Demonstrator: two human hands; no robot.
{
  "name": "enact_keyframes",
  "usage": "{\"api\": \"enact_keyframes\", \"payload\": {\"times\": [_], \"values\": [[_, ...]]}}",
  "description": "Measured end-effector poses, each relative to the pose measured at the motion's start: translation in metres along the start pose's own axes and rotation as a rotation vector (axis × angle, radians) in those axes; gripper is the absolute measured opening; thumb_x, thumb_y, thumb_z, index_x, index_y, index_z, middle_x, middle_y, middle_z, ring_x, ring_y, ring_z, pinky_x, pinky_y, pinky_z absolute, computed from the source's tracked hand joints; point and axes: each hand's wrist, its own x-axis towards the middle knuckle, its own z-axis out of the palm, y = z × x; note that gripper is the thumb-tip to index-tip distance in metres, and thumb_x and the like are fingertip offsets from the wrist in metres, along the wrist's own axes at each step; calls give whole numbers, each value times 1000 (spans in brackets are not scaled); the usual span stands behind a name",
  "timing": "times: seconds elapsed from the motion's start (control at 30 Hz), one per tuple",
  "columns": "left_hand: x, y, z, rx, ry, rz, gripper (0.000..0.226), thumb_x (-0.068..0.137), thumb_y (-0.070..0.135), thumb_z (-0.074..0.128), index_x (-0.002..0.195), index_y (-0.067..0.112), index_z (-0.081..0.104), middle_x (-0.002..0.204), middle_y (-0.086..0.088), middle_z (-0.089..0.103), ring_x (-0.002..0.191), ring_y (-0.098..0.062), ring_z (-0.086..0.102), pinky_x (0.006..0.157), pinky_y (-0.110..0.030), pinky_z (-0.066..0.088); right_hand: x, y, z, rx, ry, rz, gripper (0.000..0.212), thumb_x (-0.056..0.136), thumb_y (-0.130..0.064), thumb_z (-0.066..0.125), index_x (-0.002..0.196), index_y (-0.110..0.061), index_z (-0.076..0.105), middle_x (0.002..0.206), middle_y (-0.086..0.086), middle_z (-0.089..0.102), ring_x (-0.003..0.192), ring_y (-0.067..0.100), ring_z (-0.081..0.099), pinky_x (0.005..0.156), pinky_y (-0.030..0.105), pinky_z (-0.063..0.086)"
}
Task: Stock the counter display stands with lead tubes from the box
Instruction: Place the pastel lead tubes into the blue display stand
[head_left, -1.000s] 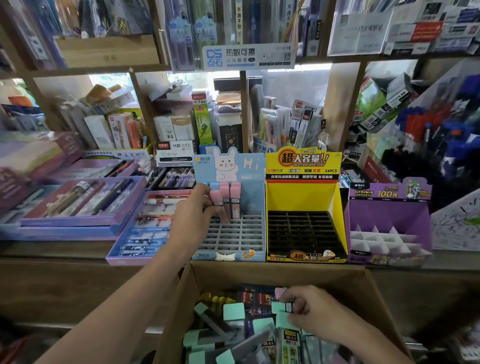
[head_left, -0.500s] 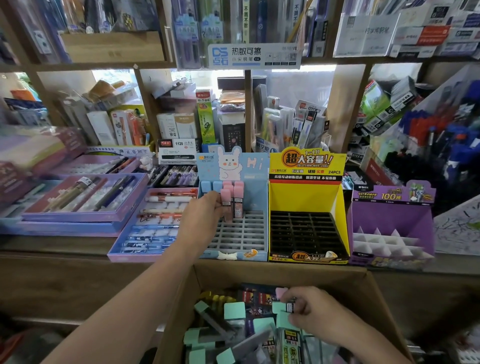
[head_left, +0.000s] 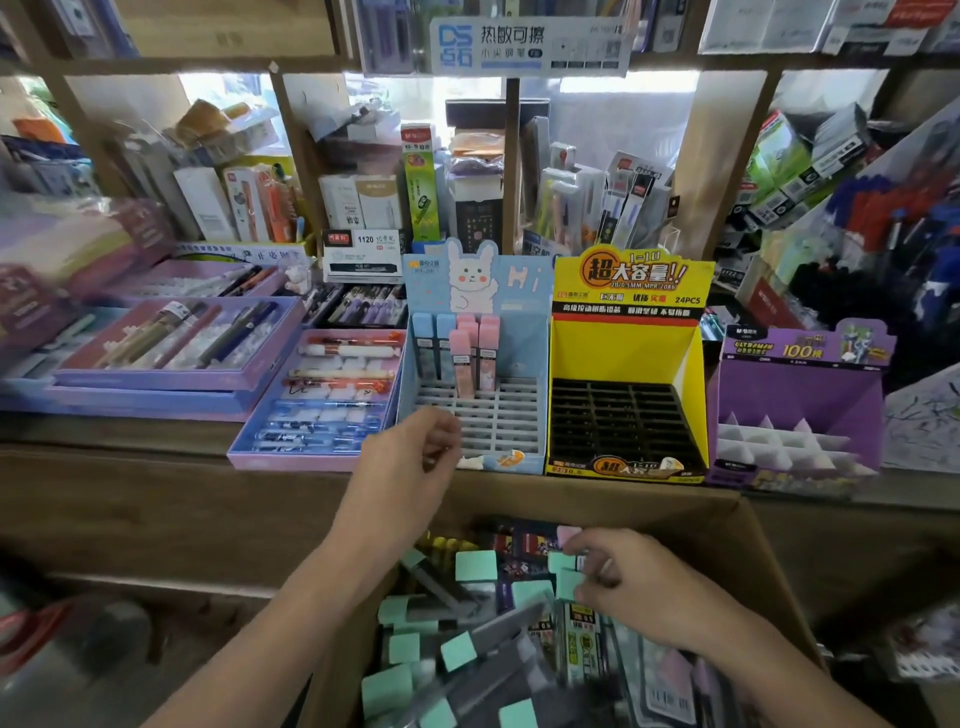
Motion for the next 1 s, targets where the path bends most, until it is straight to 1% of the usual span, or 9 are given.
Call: {"api": "enact_keyframes", "payload": {"times": [0.13, 0.27, 0.43, 0.5, 0.6, 0.73, 0.9, 0.93, 1.0], "values": [[-39, -6, 14, 8, -187, -66, 24, 92, 17, 73, 114, 27, 71, 94, 21, 69, 89, 14, 61, 77, 0, 45, -6, -7, 9, -65, 3, -31, 49, 92, -34, 74, 138, -34, 56, 107, -13, 60, 96, 3, 63, 76, 16, 50], [-66, -18, 24, 51, -313, -119, 22, 90, 27, 75, 109, 36, 69, 94, 21, 69, 86, 11, 60, 72, -5, 44, -14, -10, 18, -103, -35, -2, 51, 89, -42, 74, 136, -39, 53, 111, -16, 58, 96, 4, 62, 84, 32, 56], [-79, -27, 34, 58, -428, -153, 23, 88, 30, 77, 109, 34, 69, 90, 24, 66, 83, 14, 60, 66, 1, 42, -21, -2, 19, -66, 2, 74, 54, 90, -35, 77, 139, -30, 53, 104, -13, 60, 90, 5, 62, 73, 24, 52], [-81, -28, 37, 56, -440, -161, 22, 89, 27, 76, 109, 33, 69, 92, 23, 66, 85, 12, 61, 67, 0, 44, -23, 2, 15, -61, 68, 124, 52, 92, -28, 76, 139, -25, 55, 112, -12, 63, 97, 5, 64, 84, 26, 54], [-82, -29, 39, 54, -440, -163, 23, 89, 26, 77, 109, 35, 68, 94, 23, 67, 88, 9, 63, 70, -2, 45, -22, 11, 9, -131, 165, 186, 51, 94, -17, 69, 143, -23, 55, 135, 1, 56, 124, 19, 56, 109, 38, 46], [-81, -30, 41, 61, -422, -157, 27, 87, 30, 78, 109, 39, 65, 95, 24, 63, 87, 9, 60, 74, -8, 49, -17, 24, 2, -188, 228, 251, 39, 95, -13, 63, 134, -17, 60, 124, 5, 53, 122, 27, 53, 108, 42, 46], [-80, -37, 41, 85, -433, -164, 48, 86, 38, 78, 130, 36, 61, 122, 16, 58, 105, 3, 55, 90, -14, 42, -5, 26, 5, -185, 187, 234, 42, 95, -16, 64, 136, -17, 56, 131, 7, 53, 128, 29, 52, 111, 46, 44], [-80, -38, 41, 88, -446, -168, 50, 85, 38, 78, 132, 37, 59, 124, 17, 57, 105, 5, 55, 89, -11, 41, -2, 24, 7, -189, 182, 217, 43, 95, -16, 65, 137, -18, 55, 133, 6, 53, 129, 29, 51, 112, 47, 43], [-80, -39, 42, 79, -473, -181, 54, 85, 34, 80, 134, 37, 56, 123, 19, 55, 96, 10, 57, 78, -3, 42, 3, 22, 13, -219, 178, 187, 46, 95, -19, 65, 139, -21, 53, 136, 3, 51, 131, 28, 49, 113, 48, 40]]}}
